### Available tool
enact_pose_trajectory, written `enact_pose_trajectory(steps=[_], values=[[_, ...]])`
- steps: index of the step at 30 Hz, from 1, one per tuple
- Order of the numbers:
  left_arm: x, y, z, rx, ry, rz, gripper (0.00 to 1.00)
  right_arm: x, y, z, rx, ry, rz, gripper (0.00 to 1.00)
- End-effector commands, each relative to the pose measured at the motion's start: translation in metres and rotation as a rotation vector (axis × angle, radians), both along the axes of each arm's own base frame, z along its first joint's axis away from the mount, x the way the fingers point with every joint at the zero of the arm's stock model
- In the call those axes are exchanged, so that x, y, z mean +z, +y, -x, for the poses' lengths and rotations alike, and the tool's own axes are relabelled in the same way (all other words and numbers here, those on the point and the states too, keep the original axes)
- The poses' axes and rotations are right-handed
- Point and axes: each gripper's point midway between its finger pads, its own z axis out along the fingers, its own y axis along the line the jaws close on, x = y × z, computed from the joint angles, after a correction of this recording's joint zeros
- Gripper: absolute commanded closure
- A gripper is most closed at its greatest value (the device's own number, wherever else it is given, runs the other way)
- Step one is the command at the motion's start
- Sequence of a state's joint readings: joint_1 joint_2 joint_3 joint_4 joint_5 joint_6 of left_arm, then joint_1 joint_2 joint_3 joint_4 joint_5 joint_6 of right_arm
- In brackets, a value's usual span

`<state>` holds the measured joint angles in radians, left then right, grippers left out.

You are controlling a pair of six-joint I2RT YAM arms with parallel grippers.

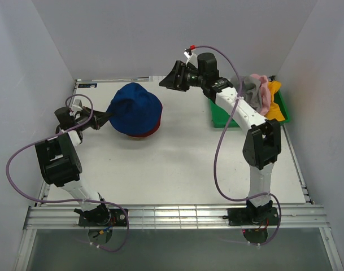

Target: Stack the hats

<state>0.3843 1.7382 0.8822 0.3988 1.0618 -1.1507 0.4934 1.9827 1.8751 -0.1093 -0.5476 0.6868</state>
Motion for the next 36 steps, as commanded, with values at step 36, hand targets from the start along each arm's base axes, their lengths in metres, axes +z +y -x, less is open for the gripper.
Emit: enact_pose_trajectory(steps=[36], values=[[0.005,0.009,-0.004,0.021,-0.022,-0.067,1.00,-0.118,0.022,-0.001,0.038,0.296,-0.105,0.44]])
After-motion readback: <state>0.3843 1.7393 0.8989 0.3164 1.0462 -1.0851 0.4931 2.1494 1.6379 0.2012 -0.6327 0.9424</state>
